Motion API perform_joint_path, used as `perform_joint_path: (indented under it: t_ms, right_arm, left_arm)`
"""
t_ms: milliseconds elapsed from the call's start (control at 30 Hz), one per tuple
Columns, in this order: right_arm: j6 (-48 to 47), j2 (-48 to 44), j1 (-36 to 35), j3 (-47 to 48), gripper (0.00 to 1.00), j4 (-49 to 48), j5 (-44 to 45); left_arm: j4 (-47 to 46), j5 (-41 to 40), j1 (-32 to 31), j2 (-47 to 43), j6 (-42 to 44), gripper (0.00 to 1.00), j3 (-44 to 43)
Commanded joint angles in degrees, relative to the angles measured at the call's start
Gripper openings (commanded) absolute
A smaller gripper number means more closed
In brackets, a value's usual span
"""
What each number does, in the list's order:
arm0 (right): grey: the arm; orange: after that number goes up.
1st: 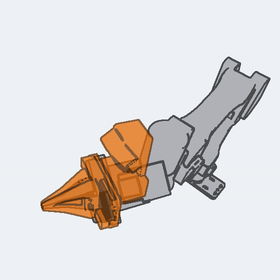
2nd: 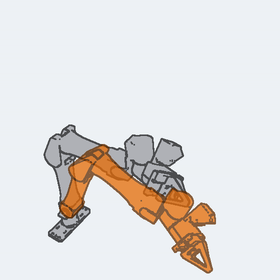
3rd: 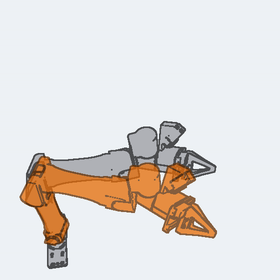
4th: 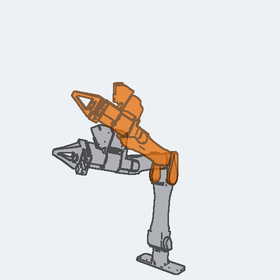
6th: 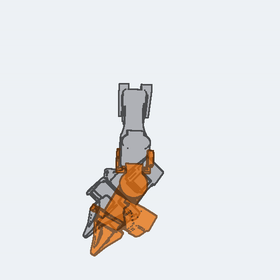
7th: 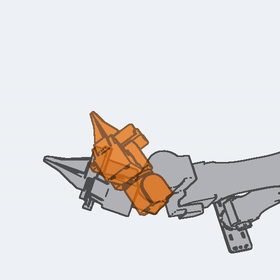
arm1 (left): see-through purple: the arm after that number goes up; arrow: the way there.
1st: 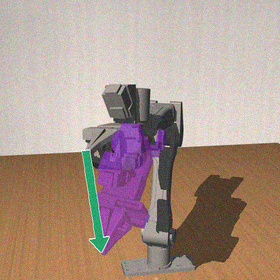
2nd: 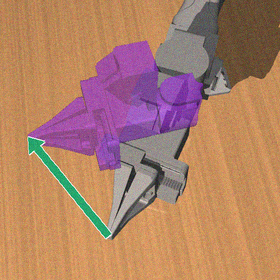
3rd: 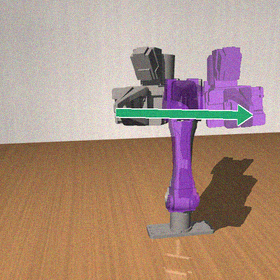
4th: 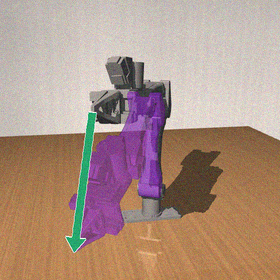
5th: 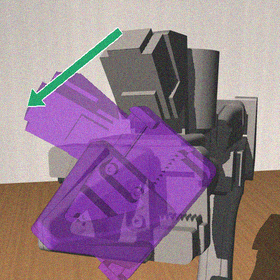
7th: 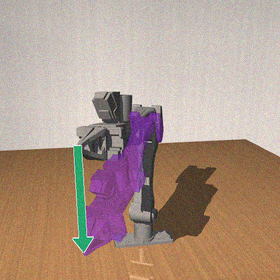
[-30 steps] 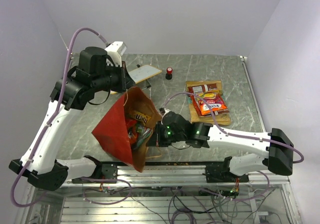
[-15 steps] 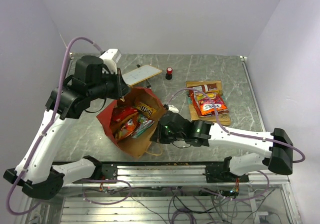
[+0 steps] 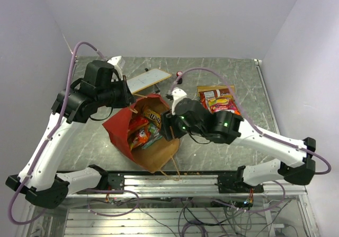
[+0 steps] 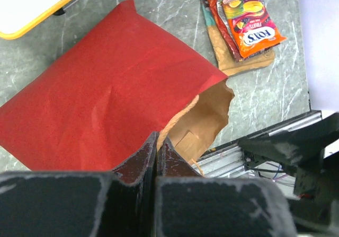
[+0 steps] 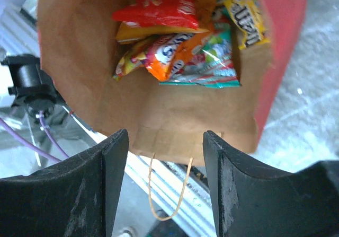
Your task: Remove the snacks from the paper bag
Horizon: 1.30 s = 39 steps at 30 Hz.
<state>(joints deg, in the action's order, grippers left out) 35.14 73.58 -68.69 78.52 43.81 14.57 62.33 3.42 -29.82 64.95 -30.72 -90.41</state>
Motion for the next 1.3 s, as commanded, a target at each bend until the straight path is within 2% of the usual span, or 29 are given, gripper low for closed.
perform_joint_path:
  t_ms: [0,100,200,333,400,633,800,900,967,1067,1167,1267]
  right_arm:
    - [-13.76,6.77,-0.08,0.86,0.58,-5.78,-8.84]
    - [-6.52,8.79,-0.28,-4.59,0.58,-14.99,-6.09]
    - [1.27,9.46,-0.31,-11.71,0.58,-26.17,0.11]
    - [12.72,13.89,-0.38,-9.06,0.61,-24.74,8.4]
    - [18.35,15.93,-0.39,-8.22,0.63,-24.6,8.77]
    - [32.91,16.02,-2.39,-14.33,0.63,-31.74,15.75]
    - [37.55,18.96,-3.16,-11.88,0.59,-26.88,18.44]
    - [42.56,21.82,-4.11,-9.83,0.41,-20.26,22.15]
    - [46.46,24.12,-4.73,-8.0,0.36,-16.77,23.93]
    - [46.99,27.31,-5.49,-5.6,0.36,-14.93,24.92]
    - [48.29,29.14,-6.22,-3.63,0.43,-12.95,26.28]
    - [46.47,29.43,-6.46,-5.79,0.46,-18.44,26.42]
  left_arm:
    - [1.85,-3.79,0.3,1.1,-2.69,0.07,-2.86]
    - [-2.41,-3.35,0.33,-0.11,-3.12,0.07,-0.61]
    - [-1.57,-5.37,0.3,0.48,-4.08,0.07,-0.94]
    - [1.96,-6.35,0.29,2.61,-3.61,0.07,-5.93]
    - [1.8,-7.73,0.31,2.09,-3.35,0.07,-5.62]
    - [3.16,-6.01,0.3,2.52,-2.87,0.07,-5.72]
    - [4.11,-5.69,0.34,2.33,-2.35,0.07,-6.69]
    - [5.23,-5.94,0.36,2.68,-2.51,0.07,-7.67]
    - [5.52,-5.86,0.3,2.4,-2.42,0.07,-7.13]
    - [5.39,-5.49,0.29,0.78,-2.95,0.07,-4.98]
    - [4.88,-5.07,0.35,-1.01,-3.59,0.07,-3.25]
    - [3.99,-5.29,0.29,-2.18,-4.24,0.07,-1.59]
